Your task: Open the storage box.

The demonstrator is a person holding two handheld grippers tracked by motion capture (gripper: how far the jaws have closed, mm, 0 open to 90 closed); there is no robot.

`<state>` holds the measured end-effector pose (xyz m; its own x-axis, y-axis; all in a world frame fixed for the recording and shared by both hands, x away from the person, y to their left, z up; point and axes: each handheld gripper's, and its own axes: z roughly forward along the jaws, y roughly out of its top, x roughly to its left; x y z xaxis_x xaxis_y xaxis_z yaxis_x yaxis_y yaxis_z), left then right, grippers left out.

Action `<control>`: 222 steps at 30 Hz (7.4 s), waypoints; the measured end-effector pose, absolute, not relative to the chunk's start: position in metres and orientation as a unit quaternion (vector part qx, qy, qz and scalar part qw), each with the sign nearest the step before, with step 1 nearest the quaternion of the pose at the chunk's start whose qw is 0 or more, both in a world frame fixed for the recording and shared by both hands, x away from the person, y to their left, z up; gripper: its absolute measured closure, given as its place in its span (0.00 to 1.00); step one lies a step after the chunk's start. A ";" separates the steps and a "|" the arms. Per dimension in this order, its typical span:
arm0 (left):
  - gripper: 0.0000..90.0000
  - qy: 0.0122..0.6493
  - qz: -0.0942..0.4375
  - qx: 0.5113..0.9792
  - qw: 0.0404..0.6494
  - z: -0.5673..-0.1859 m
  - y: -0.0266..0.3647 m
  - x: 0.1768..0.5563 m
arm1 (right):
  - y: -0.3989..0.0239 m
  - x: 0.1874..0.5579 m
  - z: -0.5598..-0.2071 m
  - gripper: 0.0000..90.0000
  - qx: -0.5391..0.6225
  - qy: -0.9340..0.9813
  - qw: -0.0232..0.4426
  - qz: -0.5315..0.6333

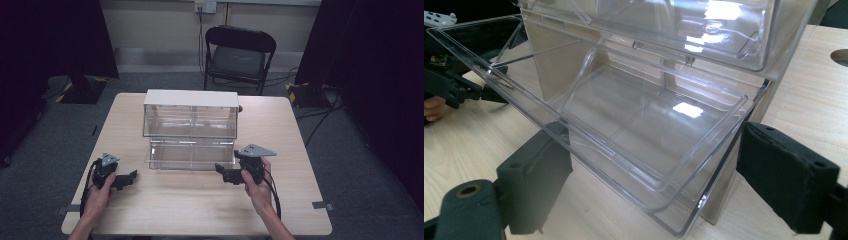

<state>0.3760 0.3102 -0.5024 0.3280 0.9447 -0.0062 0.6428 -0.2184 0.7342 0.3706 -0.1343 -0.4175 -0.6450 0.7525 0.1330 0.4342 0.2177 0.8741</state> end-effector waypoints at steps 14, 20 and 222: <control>0.12 0.532 0.229 0.745 0.329 -0.502 0.310 0.376 | -0.135 0.375 -0.413 0.15 0.402 0.758 0.170 0.485; 0.12 0.532 0.230 0.745 0.329 -0.502 0.310 0.376 | -0.135 0.376 -0.413 0.15 0.400 0.761 0.168 0.483; 0.12 0.533 0.230 0.745 0.329 -0.503 0.310 0.376 | -0.129 0.400 -0.385 0.12 0.403 0.722 0.174 0.535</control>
<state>0.3762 0.3098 -0.5025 0.3263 0.9452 -0.0077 0.6427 -0.2159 0.7351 0.4000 -0.1288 -0.3848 -0.6151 0.7677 0.1797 0.3947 0.1025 0.9131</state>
